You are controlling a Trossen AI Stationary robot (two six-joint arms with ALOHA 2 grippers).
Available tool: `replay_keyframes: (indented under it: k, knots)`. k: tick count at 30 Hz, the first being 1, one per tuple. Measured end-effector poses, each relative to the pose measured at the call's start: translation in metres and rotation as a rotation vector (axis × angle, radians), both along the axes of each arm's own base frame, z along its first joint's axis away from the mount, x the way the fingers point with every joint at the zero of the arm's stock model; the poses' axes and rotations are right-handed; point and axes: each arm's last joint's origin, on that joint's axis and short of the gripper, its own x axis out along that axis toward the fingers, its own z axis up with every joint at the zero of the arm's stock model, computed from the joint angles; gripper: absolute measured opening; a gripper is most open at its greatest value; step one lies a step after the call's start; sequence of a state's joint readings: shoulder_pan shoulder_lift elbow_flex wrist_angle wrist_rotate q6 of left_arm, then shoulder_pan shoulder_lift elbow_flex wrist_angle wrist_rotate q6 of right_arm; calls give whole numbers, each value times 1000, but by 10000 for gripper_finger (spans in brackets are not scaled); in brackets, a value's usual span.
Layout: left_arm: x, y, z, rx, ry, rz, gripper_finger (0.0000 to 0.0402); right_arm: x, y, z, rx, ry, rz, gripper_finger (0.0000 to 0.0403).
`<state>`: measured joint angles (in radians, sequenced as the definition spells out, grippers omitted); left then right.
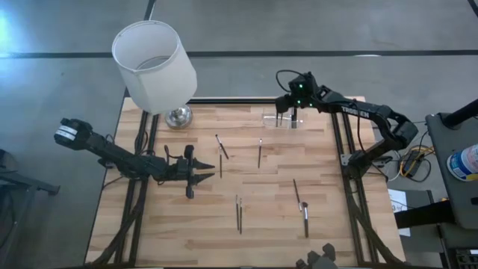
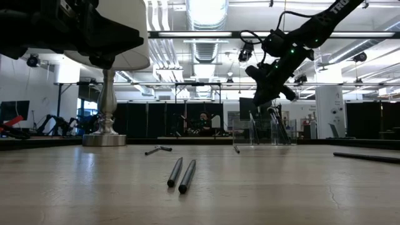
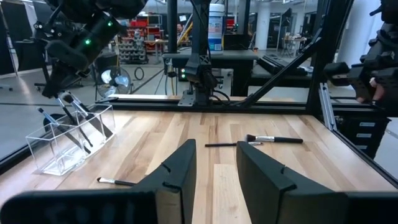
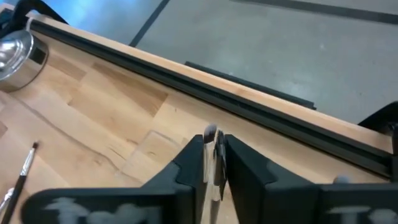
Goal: Put items in baskets/containers
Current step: Put the lash brush into the transparent organizer, then put the foundation brush into the transparent organizer
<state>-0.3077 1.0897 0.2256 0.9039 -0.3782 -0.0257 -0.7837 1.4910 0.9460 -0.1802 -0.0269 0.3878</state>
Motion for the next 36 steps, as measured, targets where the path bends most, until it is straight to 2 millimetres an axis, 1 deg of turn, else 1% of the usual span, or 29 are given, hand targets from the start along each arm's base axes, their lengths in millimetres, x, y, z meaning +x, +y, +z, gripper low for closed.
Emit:
replay_keyframes:
  k: [5, 9, 12, 14, 16, 19, 22, 24, 28, 30, 36]
  knots:
    - [0, 0, 0, -1, 0, 0, 108, 0, 0, 1, -4, -2, 0, 105]
    - [0, 0, 0, -1, 0, 0, 108, 3, -2, 7, -30, -20, 7, 123]
    - [0, 0, 0, -1, 1, 0, 108, 5, 0, 11, -55, 2, 43, 121]
    - [0, 0, -1, 1, 5, 0, 108, 5, 5, 16, -74, 2, 67, 108]
    - [0, 0, -1, 2, 13, 0, 108, 7, 16, 25, -107, 5, 116, 88]
    - [0, 0, -3, -8, 30, 0, 108, 8, 43, 34, -143, 16, 202, 51]
    - [0, 0, -5, -12, 42, 0, 108, 7, 81, 37, -202, 38, 264, 17]
    - [0, 0, -5, -12, 45, 0, 108, 4, 109, 36, -219, 36, 288, 11]
    - [0, 0, -5, -13, 45, -1, 108, -7, 161, 25, -173, 35, 345, 9]
    - [0, 0, -5, -13, 45, -1, 108, -14, 183, 20, -144, 38, 361, 8]
    - [0, 0, -5, -18, 45, -1, 108, -31, 239, -6, -36, 113, 374, 8]
